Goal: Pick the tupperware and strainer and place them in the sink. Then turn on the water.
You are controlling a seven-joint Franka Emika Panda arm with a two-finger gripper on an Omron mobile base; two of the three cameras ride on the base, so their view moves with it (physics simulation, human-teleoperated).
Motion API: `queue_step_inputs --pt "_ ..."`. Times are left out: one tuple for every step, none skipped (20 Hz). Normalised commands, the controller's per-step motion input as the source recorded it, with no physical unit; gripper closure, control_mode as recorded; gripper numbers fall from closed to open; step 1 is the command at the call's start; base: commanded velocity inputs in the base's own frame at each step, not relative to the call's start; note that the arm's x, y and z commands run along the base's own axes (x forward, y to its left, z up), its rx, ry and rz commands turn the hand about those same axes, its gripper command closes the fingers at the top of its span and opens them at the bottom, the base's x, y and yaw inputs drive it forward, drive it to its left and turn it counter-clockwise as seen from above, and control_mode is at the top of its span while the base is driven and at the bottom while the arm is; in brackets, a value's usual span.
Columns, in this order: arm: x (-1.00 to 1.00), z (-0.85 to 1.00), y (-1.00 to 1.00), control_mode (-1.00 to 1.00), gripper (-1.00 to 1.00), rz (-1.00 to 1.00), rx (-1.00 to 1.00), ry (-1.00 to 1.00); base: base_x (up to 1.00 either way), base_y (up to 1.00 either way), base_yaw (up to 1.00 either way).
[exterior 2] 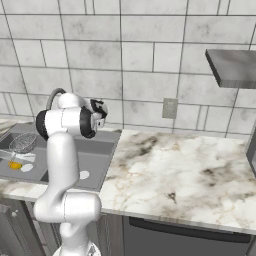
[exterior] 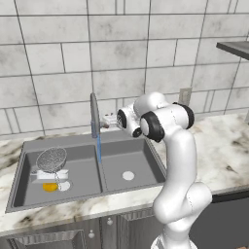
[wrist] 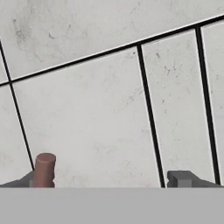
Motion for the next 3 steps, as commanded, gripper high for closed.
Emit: queue_step_inputs --pt "0.0 0.0 0.0 -1.0 -1.0 0.0 0.0 0.0 0.0 0.0 0.0" --pt "0.0 0.0 0.0 -1.0 -1.0 0.0 0.0 0.0 0.0 0.0 0.0" --pt "0.0 0.0 0.0 -1.0 -1.0 0.0 0.0 0.0 0.0 0.0 0.0"
